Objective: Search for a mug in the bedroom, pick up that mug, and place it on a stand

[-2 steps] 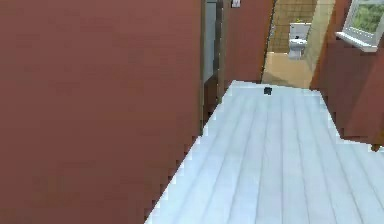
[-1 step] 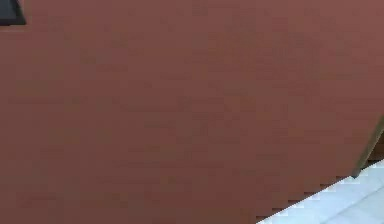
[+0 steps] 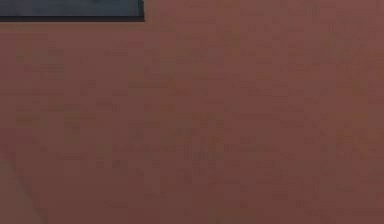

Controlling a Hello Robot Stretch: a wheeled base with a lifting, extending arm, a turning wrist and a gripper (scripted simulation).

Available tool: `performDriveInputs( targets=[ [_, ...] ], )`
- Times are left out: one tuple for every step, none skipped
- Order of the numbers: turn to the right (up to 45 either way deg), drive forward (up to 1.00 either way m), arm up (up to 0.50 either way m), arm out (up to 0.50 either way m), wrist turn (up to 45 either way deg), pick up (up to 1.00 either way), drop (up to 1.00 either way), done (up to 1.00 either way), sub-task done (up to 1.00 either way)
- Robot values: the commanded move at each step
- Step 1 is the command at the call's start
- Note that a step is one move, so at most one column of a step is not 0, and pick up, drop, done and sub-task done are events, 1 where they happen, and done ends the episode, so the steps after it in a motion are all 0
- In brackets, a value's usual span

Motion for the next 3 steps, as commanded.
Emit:
performDriveInputs(
  targets=[
    [0.0, 0.30, 0.00, 0.00, 0.0, 0.00, 0.00, 0.00, 0.00],
    [-45.0, 0.00, 0.00, 0.00, 0.0, 0.00, 0.00, 0.00, 0.00],
    [-18.0, 0.00, 0.00, 0.00, 0.0, 0.00, 0.00, 0.00, 0.00]
  ],
)
